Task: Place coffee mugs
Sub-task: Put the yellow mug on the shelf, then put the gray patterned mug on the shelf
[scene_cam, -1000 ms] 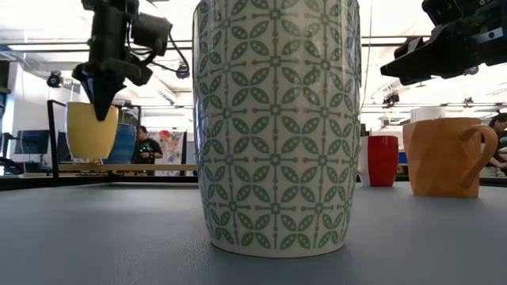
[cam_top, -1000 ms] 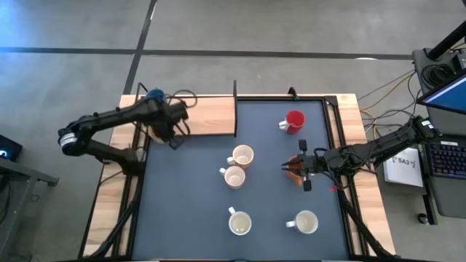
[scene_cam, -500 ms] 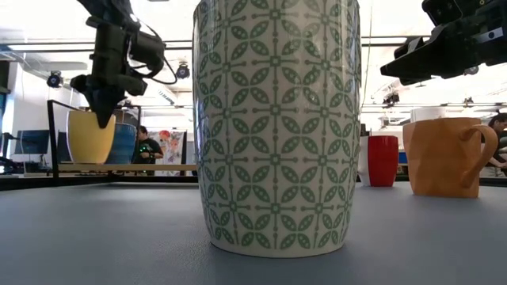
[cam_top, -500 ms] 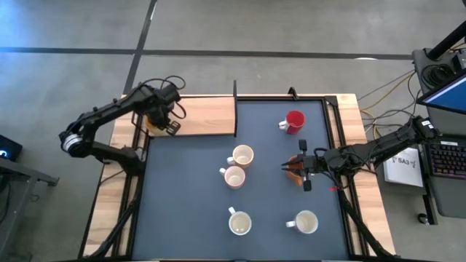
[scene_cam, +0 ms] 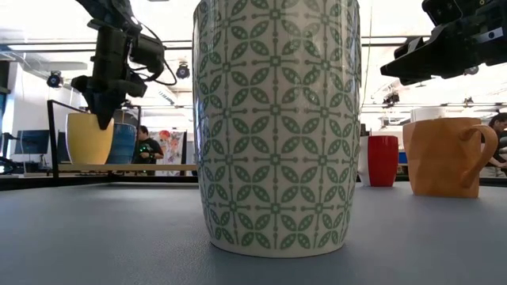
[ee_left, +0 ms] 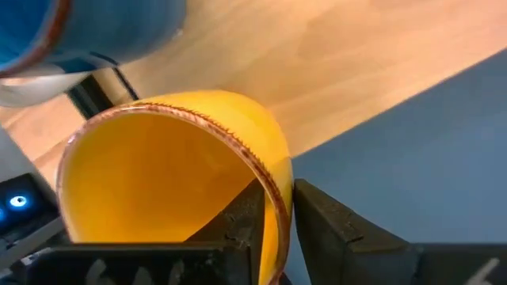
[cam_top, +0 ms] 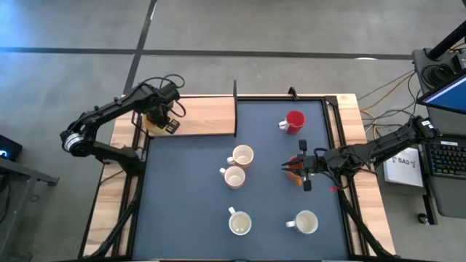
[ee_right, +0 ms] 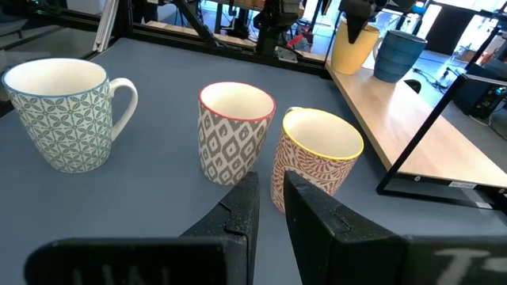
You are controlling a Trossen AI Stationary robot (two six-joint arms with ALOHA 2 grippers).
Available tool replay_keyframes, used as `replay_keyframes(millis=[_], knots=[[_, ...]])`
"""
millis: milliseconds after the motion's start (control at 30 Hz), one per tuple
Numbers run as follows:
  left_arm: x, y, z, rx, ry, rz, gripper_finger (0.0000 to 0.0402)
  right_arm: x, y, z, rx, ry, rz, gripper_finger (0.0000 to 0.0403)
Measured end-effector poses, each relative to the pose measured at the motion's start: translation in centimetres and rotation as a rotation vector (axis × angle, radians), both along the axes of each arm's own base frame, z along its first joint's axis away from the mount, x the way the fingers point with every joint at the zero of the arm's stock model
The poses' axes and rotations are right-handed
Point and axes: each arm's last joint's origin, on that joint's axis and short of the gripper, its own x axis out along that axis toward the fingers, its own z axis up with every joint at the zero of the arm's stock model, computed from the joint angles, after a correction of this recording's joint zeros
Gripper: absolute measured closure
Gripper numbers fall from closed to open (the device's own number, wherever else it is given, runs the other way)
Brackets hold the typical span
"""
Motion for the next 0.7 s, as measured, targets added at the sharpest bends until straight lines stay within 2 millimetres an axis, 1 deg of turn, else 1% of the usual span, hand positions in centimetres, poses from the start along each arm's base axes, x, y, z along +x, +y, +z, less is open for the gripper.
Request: replay_keyframes(millis=[167,400,567,700], knots=[[0.0,0.1,0.2,0.044,-0.006,0.001,0.0340,0.0,0.0,0.0,0.000,0.000,0.000,0.0353],[0.0,-0.1,0.6,0.070,-0.034,-0.006,0.0339,0.0,0.0,0.0,0.000,0.000,0.000,0.0353],[-0.3,-0.5,1.9,0.113,-0.081,0.005,0.0339,0.0,0.0,0.0,0.000,0.000,0.000,0.0353],[-0.4,-1.3,3.0,0.152,-0.133,-0.018,0.0339,0.0,0.0,0.0,0.000,0.000,0.000,0.0353]])
